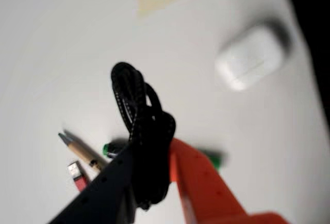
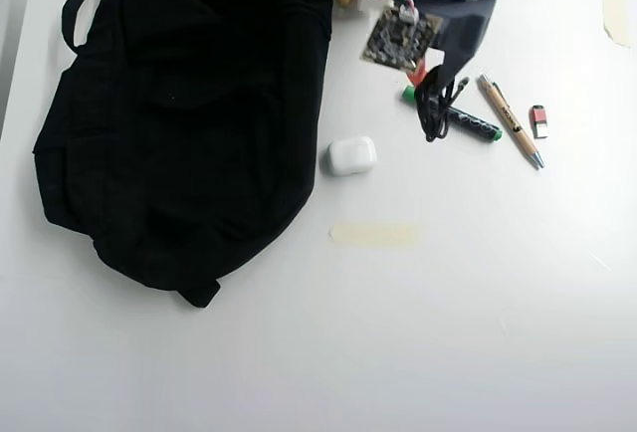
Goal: Put the usbc cable into the black bag
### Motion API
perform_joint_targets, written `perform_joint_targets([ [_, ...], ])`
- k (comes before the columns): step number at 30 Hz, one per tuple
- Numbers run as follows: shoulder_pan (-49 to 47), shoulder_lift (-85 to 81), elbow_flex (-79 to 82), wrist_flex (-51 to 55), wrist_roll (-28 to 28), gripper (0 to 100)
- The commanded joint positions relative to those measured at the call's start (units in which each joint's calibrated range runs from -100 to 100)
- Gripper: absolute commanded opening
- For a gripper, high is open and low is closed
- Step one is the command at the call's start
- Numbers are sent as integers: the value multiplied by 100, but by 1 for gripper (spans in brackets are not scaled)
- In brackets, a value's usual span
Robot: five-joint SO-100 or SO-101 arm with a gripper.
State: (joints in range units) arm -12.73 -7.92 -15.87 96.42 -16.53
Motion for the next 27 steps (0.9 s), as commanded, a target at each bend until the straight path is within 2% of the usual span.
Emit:
perform_joint_targets([
  [1, 623, -859, -84, 272, 510, 2],
  [9, 2358, -1166, 536, 186, 1318, 2],
  [15, 3629, -1166, 985, -546, 1984, 2],
  [21, 5148, -1050, 1569, -1933, 2377, 2],
  [24, 5769, -1050, 2072, -3156, 2377, 2],
  [26, 5813, -1050, 2809, -4173, 2330, 2],
  [27, 5492, -1067, 3815, -4664, 2314, 2],
])
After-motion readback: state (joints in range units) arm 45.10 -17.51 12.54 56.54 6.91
